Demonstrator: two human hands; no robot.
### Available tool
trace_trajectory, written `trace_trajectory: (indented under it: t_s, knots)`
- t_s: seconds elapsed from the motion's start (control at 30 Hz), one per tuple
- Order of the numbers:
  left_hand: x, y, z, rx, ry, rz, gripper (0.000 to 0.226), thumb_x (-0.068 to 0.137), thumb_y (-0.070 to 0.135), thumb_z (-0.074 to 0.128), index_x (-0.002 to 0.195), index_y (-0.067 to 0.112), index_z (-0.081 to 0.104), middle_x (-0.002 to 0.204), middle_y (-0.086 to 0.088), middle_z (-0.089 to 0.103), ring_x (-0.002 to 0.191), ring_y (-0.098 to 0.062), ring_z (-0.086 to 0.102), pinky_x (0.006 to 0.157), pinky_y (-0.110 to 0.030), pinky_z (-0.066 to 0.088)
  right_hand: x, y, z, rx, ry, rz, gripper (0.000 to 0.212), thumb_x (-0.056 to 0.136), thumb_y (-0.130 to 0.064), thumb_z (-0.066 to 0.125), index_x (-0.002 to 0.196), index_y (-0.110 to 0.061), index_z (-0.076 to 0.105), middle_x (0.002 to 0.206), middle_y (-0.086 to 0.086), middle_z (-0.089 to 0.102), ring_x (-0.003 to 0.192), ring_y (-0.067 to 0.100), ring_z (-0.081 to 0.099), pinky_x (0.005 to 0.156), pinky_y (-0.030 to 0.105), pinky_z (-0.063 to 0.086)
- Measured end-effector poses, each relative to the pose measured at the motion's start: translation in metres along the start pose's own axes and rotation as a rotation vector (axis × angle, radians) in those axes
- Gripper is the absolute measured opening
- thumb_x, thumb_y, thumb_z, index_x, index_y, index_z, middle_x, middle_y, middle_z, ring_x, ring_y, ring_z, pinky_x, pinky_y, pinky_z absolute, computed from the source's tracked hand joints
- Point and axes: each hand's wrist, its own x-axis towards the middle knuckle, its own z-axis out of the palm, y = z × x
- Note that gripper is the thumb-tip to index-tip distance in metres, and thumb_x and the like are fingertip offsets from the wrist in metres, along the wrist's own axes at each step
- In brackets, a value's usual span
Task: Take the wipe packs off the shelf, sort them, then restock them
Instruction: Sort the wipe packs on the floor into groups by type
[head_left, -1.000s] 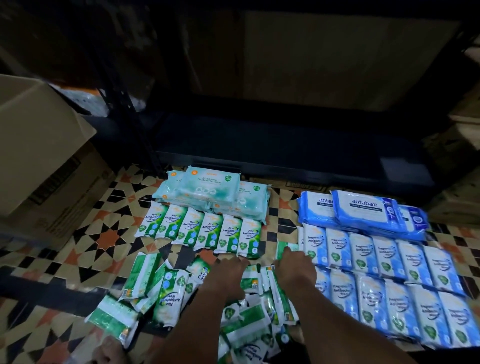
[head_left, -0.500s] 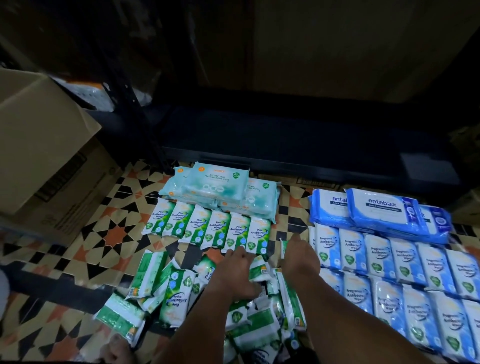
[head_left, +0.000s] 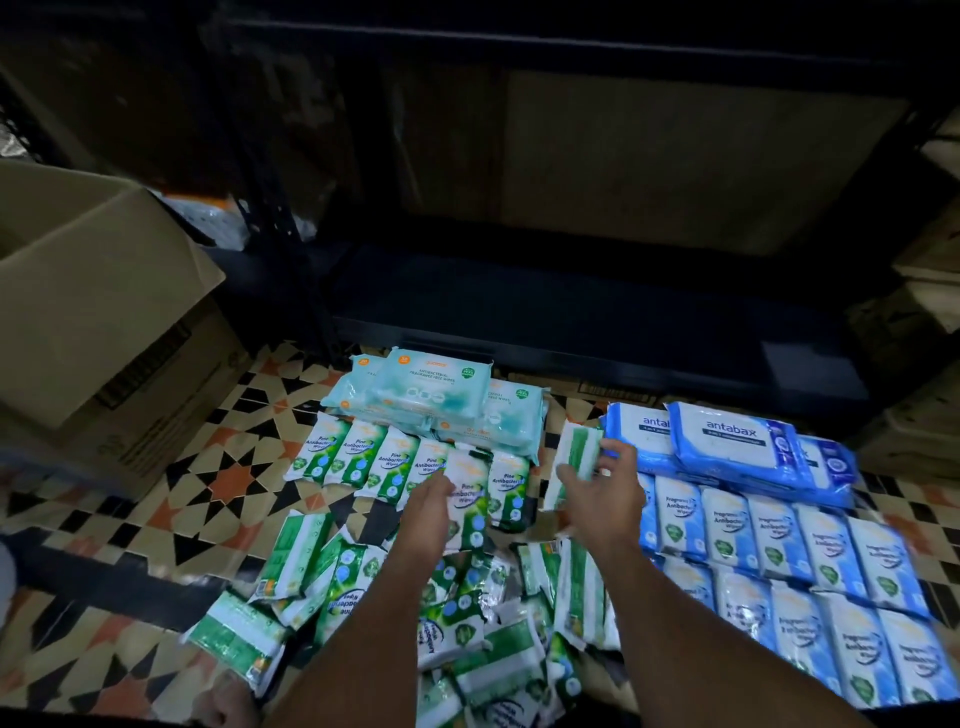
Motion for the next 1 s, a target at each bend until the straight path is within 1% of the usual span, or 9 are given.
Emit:
trace_trajectory:
  t_s: [0.07, 0.2, 0.37, 0.57, 0.63, 0.73, 0.83, 0.9, 1.0]
  knots:
    - [-0.004, 0.007, -0.002, -0.117, 0.028, -0.033, 0.033, 0.104, 0.028, 0.042, 0.131, 0.016, 0.054, 0.138, -0.009, 0.045, 0.107, -0.02, 0.042, 0.094, -0.036, 0.033, -0.004, -0.015, -0.002, 0.226, -0.091, 0.125, 0.045, 0.084, -0.019, 0.081, 0.119, -0.025, 0.053, 0.104, -0.001, 0.066, 0.086, 0.015, 0.066, 0.066, 0.022, 0.053]
    - [-0.014, 0.013, -0.007, -0.199, 0.025, -0.079, 0.043, 0.104, 0.035, 0.042, 0.142, 0.018, 0.05, 0.136, -0.008, 0.041, 0.123, -0.029, 0.046, 0.11, -0.047, 0.036, -0.014, -0.021, -0.003, 0.697, -0.408, 0.497, 0.032, 0.095, -0.018, 0.06, 0.127, -0.012, 0.06, 0.119, 0.022, 0.065, 0.095, 0.038, 0.063, 0.061, 0.04, 0.056]
    - [-0.032, 0.02, -0.012, -0.181, -0.021, 0.034, 0.054, 0.096, 0.04, 0.042, 0.149, 0.032, 0.041, 0.144, 0.001, 0.042, 0.132, -0.03, 0.043, 0.112, -0.057, 0.035, -0.043, -0.024, -0.004, 0.863, -0.566, 0.656, 0.041, 0.094, -0.025, 0.054, 0.122, 0.003, 0.062, 0.101, 0.026, 0.063, 0.092, 0.042, 0.06, 0.076, 0.05, 0.055]
    - [-0.045, 0.027, -0.015, -0.065, -0.01, 0.08, 0.054, 0.099, 0.035, 0.043, 0.152, 0.023, 0.042, 0.157, -0.002, 0.037, 0.138, -0.028, 0.04, 0.106, -0.043, 0.034, -0.057, -0.024, -0.001, 0.715, -0.57, 0.562, 0.041, 0.088, 0.014, 0.054, 0.117, -0.014, 0.058, 0.114, 0.022, 0.064, 0.094, 0.042, 0.067, 0.085, 0.056, 0.055]
    - [-0.045, 0.026, -0.016, -0.002, 0.002, 0.119, 0.046, 0.108, 0.025, 0.039, 0.153, 0.014, 0.04, 0.161, -0.006, 0.032, 0.145, -0.028, 0.034, 0.108, -0.042, 0.032, -0.056, -0.025, -0.001, 0.488, -0.56, 0.457, 0.052, 0.083, 0.011, 0.065, 0.127, -0.015, 0.061, 0.112, 0.011, 0.071, 0.095, 0.031, 0.071, 0.082, 0.045, 0.06]
    - [-0.037, 0.017, -0.017, 0.058, 0.008, 0.155, 0.048, 0.11, 0.027, 0.04, 0.155, 0.013, 0.034, 0.162, -0.006, 0.031, 0.147, -0.029, 0.033, 0.112, -0.042, 0.032, -0.049, -0.011, 0.003, 0.136, -0.348, 0.253, 0.043, 0.074, -0.001, 0.082, 0.112, -0.015, 0.072, 0.097, 0.003, 0.075, 0.079, 0.02, 0.072, 0.062, 0.029, 0.057]
    - [-0.027, 0.008, -0.017, 0.114, 0.014, 0.198, 0.047, 0.109, 0.024, 0.042, 0.154, 0.013, 0.038, 0.159, -0.005, 0.037, 0.145, -0.027, 0.037, 0.114, -0.039, 0.035, -0.045, -0.001, 0.008, 0.21, -0.16, 0.28, 0.045, 0.067, -0.013, 0.092, 0.106, -0.012, 0.069, 0.1, 0.01, 0.074, 0.083, 0.026, 0.073, 0.067, 0.039, 0.062]
    - [-0.02, 0.002, -0.016, 0.136, 0.034, 0.185, 0.048, 0.108, 0.022, 0.044, 0.155, 0.012, 0.037, 0.16, -0.007, 0.035, 0.147, -0.028, 0.035, 0.118, -0.043, 0.033, -0.039, 0.005, 0.013, 0.291, -0.113, 0.329, 0.05, 0.066, -0.018, 0.094, 0.11, -0.011, 0.07, 0.103, 0.007, 0.074, 0.09, 0.024, 0.072, 0.065, 0.033, 0.06]
    - [-0.008, -0.005, -0.014, 0.158, 0.052, 0.175, 0.048, 0.108, 0.021, 0.045, 0.154, 0.01, 0.038, 0.16, -0.01, 0.037, 0.147, -0.029, 0.035, 0.119, -0.049, 0.032, -0.035, 0.006, 0.023, 0.418, -0.153, 0.355, 0.027, 0.077, -0.018, 0.087, 0.1, -0.014, 0.073, 0.097, 0.002, 0.075, 0.085, 0.017, 0.07, 0.067, 0.028, 0.055]
